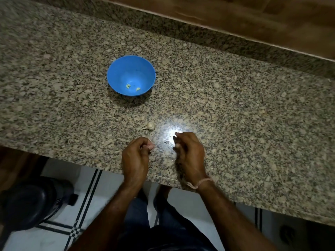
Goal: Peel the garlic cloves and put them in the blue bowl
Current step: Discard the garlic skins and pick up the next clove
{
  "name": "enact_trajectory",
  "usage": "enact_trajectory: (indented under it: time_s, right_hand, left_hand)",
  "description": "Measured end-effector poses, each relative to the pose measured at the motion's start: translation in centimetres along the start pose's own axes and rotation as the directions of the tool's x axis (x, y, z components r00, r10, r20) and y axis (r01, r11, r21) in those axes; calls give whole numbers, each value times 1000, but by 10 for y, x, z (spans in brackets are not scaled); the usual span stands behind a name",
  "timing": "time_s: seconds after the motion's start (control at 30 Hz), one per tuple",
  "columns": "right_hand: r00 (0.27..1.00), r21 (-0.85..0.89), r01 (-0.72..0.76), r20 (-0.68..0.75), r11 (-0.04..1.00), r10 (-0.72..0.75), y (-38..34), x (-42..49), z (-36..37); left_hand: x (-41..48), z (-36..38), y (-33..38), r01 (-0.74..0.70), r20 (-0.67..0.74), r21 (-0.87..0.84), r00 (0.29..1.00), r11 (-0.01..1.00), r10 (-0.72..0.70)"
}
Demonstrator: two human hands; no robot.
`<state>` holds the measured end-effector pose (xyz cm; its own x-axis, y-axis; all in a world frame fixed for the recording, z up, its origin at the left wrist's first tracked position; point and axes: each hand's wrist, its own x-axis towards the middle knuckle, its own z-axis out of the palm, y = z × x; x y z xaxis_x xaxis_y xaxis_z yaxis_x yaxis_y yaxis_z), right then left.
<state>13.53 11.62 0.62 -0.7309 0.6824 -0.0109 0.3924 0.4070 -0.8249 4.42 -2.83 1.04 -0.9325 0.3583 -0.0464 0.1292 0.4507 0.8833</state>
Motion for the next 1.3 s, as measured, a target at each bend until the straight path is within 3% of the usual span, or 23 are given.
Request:
enact_trajectory:
  time_s: [0.1,0.13,0.2,0.27,0.3,0.37,0.47,0.57,0.67,0.9,1.13,1.2,1.27,1.3]
  right_hand:
    - [991,-14,-134,-13,991,134,6,-2,5]
    - [992,-92,-128,-27,987,126,2,-1,10]
    - [998,-29,-60,-22,998,60,-1,-2,25]
    - [992,-6,0,125,1000,1,-15,-10,34]
    - [991,-46,38,132,998,-31,-14,-10,35]
    - [996,-10,35,80,999,-34,-10,-9,31]
    - [1000,-168,25,13,986,-24,2,-12,14]
    - [986,-129,107,145,986,-88,9,-19,20]
    - [980,-77,99,181,992,-84,7,-13,34]
    - [974,-311,216,140,926,-180,-9,4,43]
    - [954,-530,291,221,797,-201,-6,-2,46]
    - [978,-424,166,189,890,-92,-9,-9,48]
    - [982,-109,-66,167,992,84,-28,-19,56]
    - [963,54,-192,200,980,178,-45,-23,64]
  left_hand:
    - [0,-1,-5,21,-1,-14,1000,1000,-21]
    - [0,0,-5,32,-3,-17,999,999,-32]
    - [0,3,-3,48,-5,-25,999,999,-48]
    - [0,3,-3,67,-5,-31,998,997,-67]
    - [1,3,-5,80,-4,-38,997,996,-80]
    - [2,2,-11,109,-2,-61,994,992,-110]
    - [3,-1,-14,150,-18,-81,988,985,-152]
    - [2,-1,-13,139,-34,-58,989,989,-142]
    - [2,2,-9,127,-24,-45,991,991,-128]
    - [6,2,-11,158,-13,-49,987,986,-159]
    - [3,-9,-20,186,-18,-89,982,978,-188]
    - [0,-18,-24,198,-27,-102,979,975,-201]
    - [-5,-34,-31,207,-49,-132,975,969,-215]
    - [-8,-46,-35,210,-68,-149,973,966,-222]
